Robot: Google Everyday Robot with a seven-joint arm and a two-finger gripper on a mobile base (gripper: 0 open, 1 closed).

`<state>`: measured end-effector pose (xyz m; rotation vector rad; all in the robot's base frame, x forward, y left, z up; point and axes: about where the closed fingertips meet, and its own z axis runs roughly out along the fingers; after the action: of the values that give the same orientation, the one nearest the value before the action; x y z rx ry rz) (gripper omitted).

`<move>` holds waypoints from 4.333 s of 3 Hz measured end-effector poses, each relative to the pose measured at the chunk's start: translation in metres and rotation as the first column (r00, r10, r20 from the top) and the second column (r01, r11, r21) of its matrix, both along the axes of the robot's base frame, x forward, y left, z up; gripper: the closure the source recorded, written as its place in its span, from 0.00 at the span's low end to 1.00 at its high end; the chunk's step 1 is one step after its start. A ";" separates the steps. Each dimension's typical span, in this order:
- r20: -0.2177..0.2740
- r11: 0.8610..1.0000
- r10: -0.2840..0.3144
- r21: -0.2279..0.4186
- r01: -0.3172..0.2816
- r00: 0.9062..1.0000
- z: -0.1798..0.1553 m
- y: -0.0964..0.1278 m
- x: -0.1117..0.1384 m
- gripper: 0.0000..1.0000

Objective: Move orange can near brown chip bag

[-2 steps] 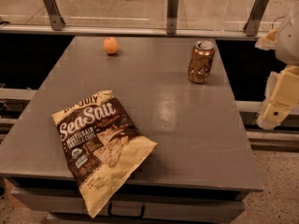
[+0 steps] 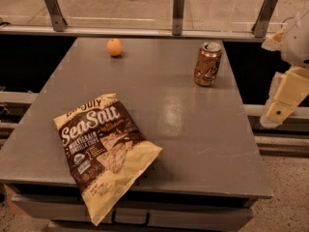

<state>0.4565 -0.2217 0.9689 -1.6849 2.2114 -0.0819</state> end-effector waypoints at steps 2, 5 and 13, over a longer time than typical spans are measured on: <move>0.109 0.984 -0.013 0.180 -0.007 0.994 -0.036 -0.014 0.117 0.00; 0.081 0.879 -0.010 0.476 -0.030 0.997 -0.079 0.028 0.216 0.18; 0.046 0.634 0.541 0.634 -0.443 0.840 -0.081 0.241 0.080 0.83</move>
Offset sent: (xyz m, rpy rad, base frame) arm 0.2081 -0.0243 -0.0606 0.3282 -0.1792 -0.0072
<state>0.5363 0.0192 0.8876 -1.8347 1.4937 0.8592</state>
